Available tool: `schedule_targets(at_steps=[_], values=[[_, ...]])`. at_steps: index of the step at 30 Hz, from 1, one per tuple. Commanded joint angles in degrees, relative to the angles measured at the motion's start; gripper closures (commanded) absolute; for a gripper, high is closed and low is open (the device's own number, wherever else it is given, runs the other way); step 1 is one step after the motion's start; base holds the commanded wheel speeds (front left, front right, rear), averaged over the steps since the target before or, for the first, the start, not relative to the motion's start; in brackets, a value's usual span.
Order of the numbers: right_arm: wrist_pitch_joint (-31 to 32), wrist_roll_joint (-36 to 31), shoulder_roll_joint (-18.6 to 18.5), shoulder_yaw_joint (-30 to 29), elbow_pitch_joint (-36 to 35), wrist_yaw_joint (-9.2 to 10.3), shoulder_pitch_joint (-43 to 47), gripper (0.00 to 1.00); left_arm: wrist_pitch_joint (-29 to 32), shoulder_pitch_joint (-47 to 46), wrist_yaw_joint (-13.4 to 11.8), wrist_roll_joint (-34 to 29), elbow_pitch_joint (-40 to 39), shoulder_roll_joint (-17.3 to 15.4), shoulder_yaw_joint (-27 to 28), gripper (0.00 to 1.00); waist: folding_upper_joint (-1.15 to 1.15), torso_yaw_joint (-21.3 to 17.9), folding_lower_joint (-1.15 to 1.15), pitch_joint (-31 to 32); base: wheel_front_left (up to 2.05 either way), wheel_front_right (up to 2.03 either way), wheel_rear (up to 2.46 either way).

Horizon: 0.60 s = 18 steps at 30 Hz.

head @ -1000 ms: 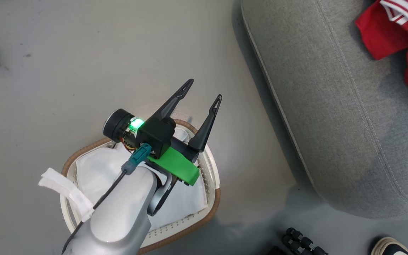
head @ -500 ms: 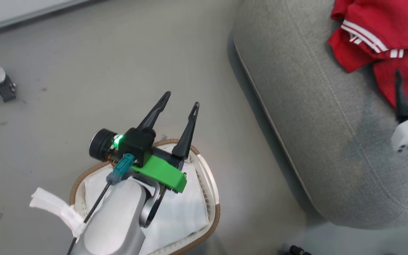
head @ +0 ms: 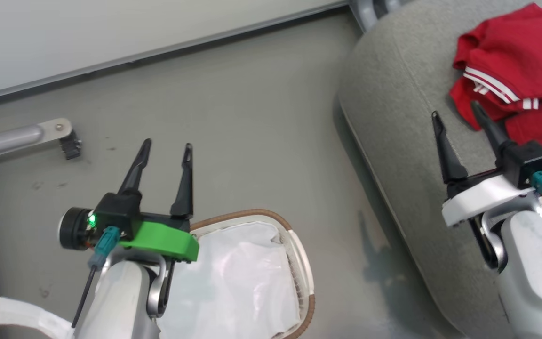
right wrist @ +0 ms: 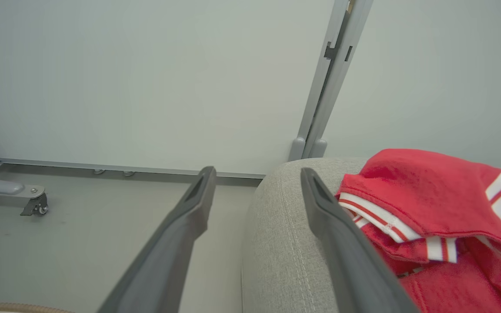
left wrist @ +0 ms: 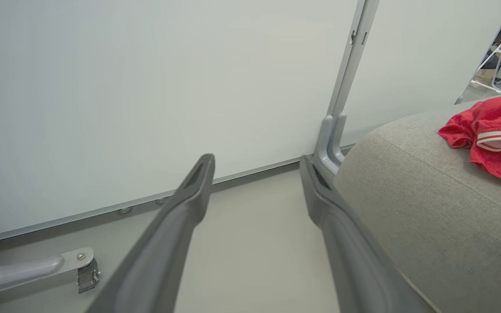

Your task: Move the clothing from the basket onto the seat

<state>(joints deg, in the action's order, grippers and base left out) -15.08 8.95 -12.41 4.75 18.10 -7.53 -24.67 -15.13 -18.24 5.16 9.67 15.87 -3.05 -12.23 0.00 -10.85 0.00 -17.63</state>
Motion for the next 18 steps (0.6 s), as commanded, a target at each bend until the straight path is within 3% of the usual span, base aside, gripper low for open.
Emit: schedule_targets(at_steps=[1, 9, 18], values=[[-0.13, 0.63, 0.23, 0.51, -0.19, 0.08, 1.96, 0.00, -0.02, 1.48, -0.59, -0.91, -0.16, 0.01, 1.21, 0.00, 0.00, 3.77, 0.00, 3.06, 0.00, 0.00, 0.00], [-0.13, 1.25, 1.11, -0.11, -0.16, 0.08, 6.37, 0.00, -0.02, 5.51, -1.34, -2.77, 0.85, 0.13, 5.64, 0.00, 0.00, 9.43, 0.00, 6.48, 0.00, 0.00, 0.00], [-0.13, 0.84, 3.85, -1.03, -0.44, 0.08, 11.63, 0.00, -0.02, 10.96, -1.55, -2.64, 1.40, 0.12, 8.37, 0.00, 0.00, 11.64, 0.00, 9.96, 0.00, 0.00, 0.00]])
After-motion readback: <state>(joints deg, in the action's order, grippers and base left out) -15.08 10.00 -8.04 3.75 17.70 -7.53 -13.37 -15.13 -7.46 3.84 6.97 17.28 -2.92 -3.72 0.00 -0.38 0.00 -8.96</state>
